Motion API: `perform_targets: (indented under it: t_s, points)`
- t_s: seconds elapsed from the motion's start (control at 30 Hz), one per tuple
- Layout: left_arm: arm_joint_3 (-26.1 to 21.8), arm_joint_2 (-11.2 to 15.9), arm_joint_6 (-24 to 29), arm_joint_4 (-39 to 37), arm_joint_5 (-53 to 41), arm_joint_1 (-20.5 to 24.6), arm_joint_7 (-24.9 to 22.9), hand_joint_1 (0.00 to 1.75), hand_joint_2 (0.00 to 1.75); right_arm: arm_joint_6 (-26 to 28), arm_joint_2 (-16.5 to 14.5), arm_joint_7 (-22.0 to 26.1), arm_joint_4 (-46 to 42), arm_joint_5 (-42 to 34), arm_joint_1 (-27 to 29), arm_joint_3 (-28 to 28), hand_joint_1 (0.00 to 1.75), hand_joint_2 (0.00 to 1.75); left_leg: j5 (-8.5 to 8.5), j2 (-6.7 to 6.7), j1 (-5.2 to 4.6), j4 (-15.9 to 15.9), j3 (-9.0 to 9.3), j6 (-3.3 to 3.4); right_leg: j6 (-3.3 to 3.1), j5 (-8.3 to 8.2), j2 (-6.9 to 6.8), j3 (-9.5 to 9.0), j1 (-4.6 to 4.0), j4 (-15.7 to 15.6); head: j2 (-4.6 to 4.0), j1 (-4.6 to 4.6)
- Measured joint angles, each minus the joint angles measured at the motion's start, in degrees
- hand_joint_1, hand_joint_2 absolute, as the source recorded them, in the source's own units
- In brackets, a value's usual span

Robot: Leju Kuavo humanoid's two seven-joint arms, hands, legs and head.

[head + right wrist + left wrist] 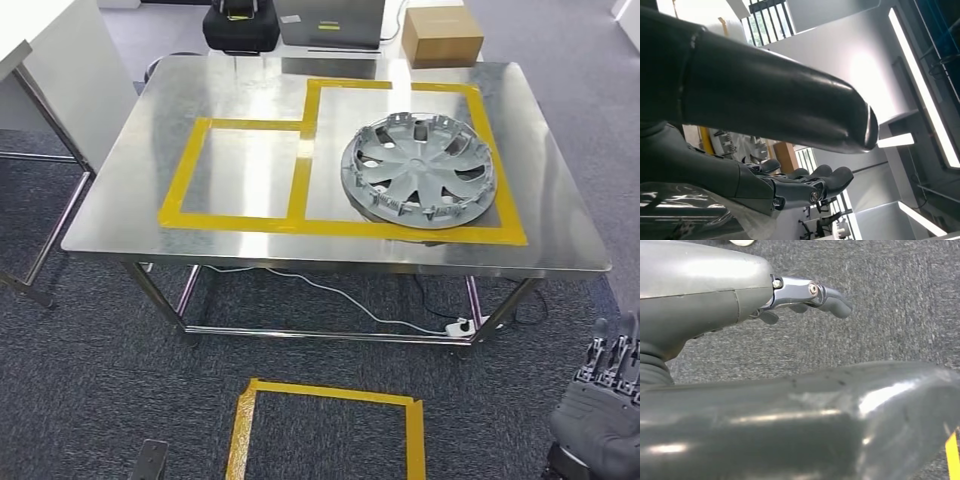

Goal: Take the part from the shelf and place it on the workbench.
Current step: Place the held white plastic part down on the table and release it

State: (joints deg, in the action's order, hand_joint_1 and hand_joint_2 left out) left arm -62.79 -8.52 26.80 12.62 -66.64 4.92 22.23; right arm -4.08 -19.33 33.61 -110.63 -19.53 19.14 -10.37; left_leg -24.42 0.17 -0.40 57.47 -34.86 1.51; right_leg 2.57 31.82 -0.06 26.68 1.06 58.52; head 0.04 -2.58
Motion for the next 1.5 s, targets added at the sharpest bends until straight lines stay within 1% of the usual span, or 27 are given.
perform_targets:
  t_s: [0.07, 0.13, 0.17, 0.27, 0.3, 0.33, 0.37, 0.43, 0.5, 0.53, 0.6, 0.67, 0.77, 0.8, 0.83, 0.9, 0.97, 1.0, 1.07, 1.13, 1.17, 1.23, 1.3, 1.33, 1.4, 1.47, 1.5]
  points:
    - [0.0, 0.0, 0.1, 0.0, -0.2, 0.0, -0.6, 0.00, 0.00, 0.1, 0.0, 0.1, 0.0, 0.3, 0.1, 0.0, 0.00, 0.00, 0.87, 0.01, -0.03, 0.3, -0.52, -0.69, -0.53, 0.65, 0.03, -1.50, -0.25, -3.1, 0.00, 0.01]
    - [-0.1, 0.0, 0.2, 0.0, -0.3, -0.1, -1.1, 0.00, 0.00, 0.1, -0.1, 0.1, 0.0, 0.4, 0.2, 0.0, 0.00, 0.00, 0.79, -0.06, 0.22, 0.7, -0.98, -1.43, -1.49, -0.06, -0.11, -0.39, -0.23, -3.2, 0.00, -0.01]
    - [-0.1, 0.1, 0.2, 0.0, -0.4, -0.2, -1.2, 0.00, 0.00, 0.2, -0.2, 0.2, 0.0, 0.5, 0.2, 0.0, 0.00, 0.00, -0.65, -0.10, 0.32, 1.7, -1.39, -1.79, -2.05, -0.60, -0.24, 0.09, -0.16, -3.3, 0.00, -0.11]
    - [-0.2, 0.0, 0.3, 0.0, -0.4, -0.3, -1.3, 0.00, 0.00, 0.3, -0.3, 0.2, 0.0, 0.5, 0.3, 0.0, 0.00, 0.00, -8.86, -0.16, 0.64, 10.7, -3.35, -2.69, -2.90, -2.36, -0.55, 2.06, -0.21, -3.3, 0.00, -0.44]
    - [-0.2, 0.0, 0.3, 0.0, -0.4, -0.3, -1.3, 0.00, 0.00, 0.3, -0.3, 0.2, 0.0, 0.5, 0.3, 0.0, 0.00, 0.00, -10.47, -0.16, 0.73, 13.9, -3.65, -2.87, -2.91, -2.97, -0.61, 2.71, -0.27, -3.2, 0.00, -0.46]
    - [-0.2, 0.0, 0.3, 0.0, -0.4, -0.3, -1.4, 0.00, 0.00, 0.3, -0.3, 0.2, 0.0, 0.5, 0.3, 0.0, 0.00, 0.00, -10.66, -0.16, 0.79, 15.8, -3.34, -2.95, -2.87, -3.58, -0.66, 3.43, -0.32, -3.0, 0.00, -0.46]
    - [-0.2, 0.0, 0.3, 0.0, -0.5, -0.3, -1.5, 0.00, 0.00, 0.3, -0.3, 0.2, 0.0, 0.6, 0.3, 0.0, 0.00, 0.00, -9.67, -0.16, 0.82, 15.8, -2.21, -2.95, -2.80, -4.15, -0.68, 4.19, -0.34, -2.8, 0.00, -0.47]
    - [-0.2, 0.0, 0.4, 0.0, -0.5, -0.3, -2.1, 0.00, 0.00, 0.6, -0.3, 0.2, 0.0, 0.9, 0.3, 0.0, 0.00, 0.00, -6.59, -0.17, 0.82, 10.0, 2.63, -2.65, -2.54, -5.10, -0.66, 5.79, -0.36, -2.1, 0.00, -0.48]
    - [-0.2, 0.1, 0.5, 0.0, -0.7, -0.2, -2.8, 0.00, 0.00, 1.1, -0.4, 0.2, 0.0, 1.3, 0.3, 0.0, 0.00, 0.00, -6.02, -0.21, 0.67, 2.0, 7.73, -2.08, -2.04, -5.84, -0.66, 7.02, -0.50, -1.5, 0.00, -0.45]
    - [-0.2, 0.1, 0.5, 0.0, -0.8, -0.2, -3.1, 0.00, 0.00, 1.4, -0.4, 0.2, 0.0, 1.6, 0.3, 0.1, 0.00, 0.00, -6.40, -0.23, 0.55, -0.4, 8.96, -1.80, -1.71, -6.26, -0.70, 7.40, -0.55, -1.3, 0.00, -0.44]
    - [-0.2, 0.0, 0.6, 0.0, -1.0, -0.3, -3.7, 0.00, 0.00, 2.0, -0.5, 0.1, 0.0, 2.1, 0.3, 0.1, 0.00, 0.00, -6.43, -0.23, 0.35, -1.6, 8.82, -1.09, -0.95, -7.21, -0.77, 7.91, -0.52, -1.4, 0.00, -0.39]
    - [-0.2, 0.0, 0.6, 0.0, -1.2, -0.4, -4.2, 0.00, 0.00, 2.7, -0.6, 0.1, 0.0, 2.7, 0.4, 0.1, 0.00, 0.00, -5.34, -0.02, 0.43, -1.7, 7.73, -0.11, -0.29, -6.00, -0.57, 8.71, -0.40, -0.5, 0.00, -0.31]
    - [-0.2, 0.0, 0.6, 0.0, -1.4, -0.4, -4.5, 0.00, 0.00, 3.1, -0.6, -0.1, 0.0, 3.2, 0.5, 0.0, 0.00, 0.00, -3.34, 0.26, 0.48, -1.9, 5.38, 0.93, 0.15, 2.18, -0.22, 11.31, -0.33, 7.7, 0.00, -0.03]
    - [-0.2, 0.0, 0.6, 0.0, -1.5, -0.4, -4.5, 0.00, 0.00, 3.2, -0.6, -0.1, 0.0, 3.2, 0.5, 0.0, 0.00, 0.00, -2.64, 0.31, 0.40, -1.8, 4.48, 1.01, 0.21, 4.06, -0.18, 11.89, -0.33, 11.2, 0.00, -0.01]
    - [-0.2, -0.1, 0.6, 0.0, -1.6, -0.4, -4.5, 0.00, 0.00, 3.3, -0.6, -0.1, 0.1, 3.3, 0.5, 0.0, 0.00, 0.00, -1.92, 0.33, 0.34, -1.8, 3.53, 0.99, 0.25, 4.45, -0.16, 11.91, -0.34, 13.7, 0.00, -0.01]
    - [-0.2, -0.2, 0.6, 0.0, -1.7, -0.4, -4.6, 0.00, 0.00, 3.6, -0.6, -0.3, 0.1, 3.8, 0.5, 0.1, 0.00, 0.00, -0.59, 0.36, 0.32, -1.4, 1.49, 0.77, 0.25, 1.66, -0.16, 9.43, -0.33, 13.6, 0.00, 0.00]
    - [-0.3, -0.3, 0.6, 0.0, -1.8, -0.4, -4.6, 0.00, 0.00, 4.0, -0.6, -0.6, 0.1, 4.2, 0.4, 0.1, 0.00, 0.00, 0.43, 0.34, 0.26, -0.6, -0.21, 0.33, 0.08, -0.59, -0.17, 3.34, -0.34, 6.7, 0.00, 0.03]
    - [-0.3, -0.3, 0.6, 0.0, -1.8, -0.3, -4.6, 0.00, 0.00, 4.0, -0.6, -0.6, 0.1, 4.4, 0.3, 0.2, 0.00, 0.00, 0.87, 0.33, 0.18, -0.1, -0.84, 0.06, -0.15, -0.14, -0.13, 0.05, -0.35, 2.2, 0.00, 0.03]
    - [-0.3, -0.4, 0.6, 0.0, -1.9, -0.3, -4.6, 0.00, 0.00, 4.1, -0.6, -0.7, 0.2, 4.5, 0.1, 0.3, 0.00, 0.00, 1.87, 0.33, 0.09, 0.4, -1.52, -0.50, -0.66, 1.45, -0.04, -3.30, -0.54, -3.2, 0.00, 0.04]
    - [-0.2, -0.4, 0.6, 0.0, -1.9, -0.4, -4.6, 0.00, 0.00, 4.2, -0.6, -0.8, 0.3, 4.6, 0.2, 0.3, 0.00, 0.00, 2.62, 0.24, 0.27, 0.5, -1.87, -1.13, -1.43, 1.14, -0.14, -2.55, -0.59, -3.6, 0.00, 0.10]
    - [-0.2, -0.3, 0.6, 0.0, -1.9, -0.5, -4.6, 0.00, 0.00, 4.3, -0.7, -0.8, 0.4, 4.6, 0.2, 0.3, 0.00, 0.00, 1.80, 0.15, 0.36, 1.0, -2.19, -1.50, -1.92, 0.65, -0.25, -1.99, -0.55, -3.5, 0.00, 0.03]
    - [-0.2, -0.3, 0.6, 0.0, -2.0, -0.6, -4.6, 0.00, 0.00, 4.3, -0.7, -0.8, 0.5, 4.7, 0.1, 0.3, 0.00, 0.00, -3.16, 0.01, 0.56, 5.1, -3.32, -2.15, -2.77, -0.64, -0.47, -0.56, -0.40, -3.5, 0.00, -0.26]
    - [-0.2, -0.4, 0.5, 0.0, -2.0, -0.7, -4.6, 0.00, 0.00, 4.3, -0.8, -0.8, 0.6, 4.7, 0.1, 0.3, 0.00, 0.00, -8.76, 0.02, 0.67, 12.4, -4.42, -2.60, -3.05, -1.98, -0.59, 1.06, -0.51, -3.4, 0.00, -0.48]
    - [-0.2, -0.4, 0.5, 0.0, -2.1, -0.7, -4.6, 0.00, 0.00, 4.3, -0.8, -0.8, 0.7, 4.7, 0.1, 0.3, 0.00, 0.00, -9.72, 0.02, 0.69, 15.3, -4.46, -2.71, -3.04, -2.61, -0.66, 1.80, -0.57, -3.3, 0.00, -0.45]
    - [-0.2, -0.4, 0.4, 0.0, -2.2, -0.6, -4.6, 0.00, 0.00, 4.3, -0.8, -0.8, 0.8, 4.7, 0.1, 0.3, 0.00, 0.00, -7.92, 0.01, 0.70, 16.1, -2.42, -2.60, -2.94, -3.78, -0.72, 3.45, -0.66, -2.8, 0.00, -0.47]
    - [-0.2, -0.4, 0.4, 0.0, -2.3, -0.6, -4.6, 0.00, 0.00, 4.3, -0.8, -0.8, 1.0, 4.7, 0.0, 0.4, 0.00, 0.00, -5.30, -0.03, 0.61, 9.4, 2.83, -1.97, -2.71, -4.76, -0.70, 5.11, -0.74, -2.1, 0.00, -0.48]
    - [-0.2, -0.4, 0.4, 0.0, -2.3, -0.6, -4.6, 0.00, 0.00, 4.4, -0.8, -0.8, 1.0, 4.7, 0.0, 0.4, 0.00, 0.00, -5.15, -0.05, 0.51, 5.0, 5.66, -1.58, -2.49, -5.19, -0.69, 5.79, -0.81, -1.8, 0.00, -0.45]
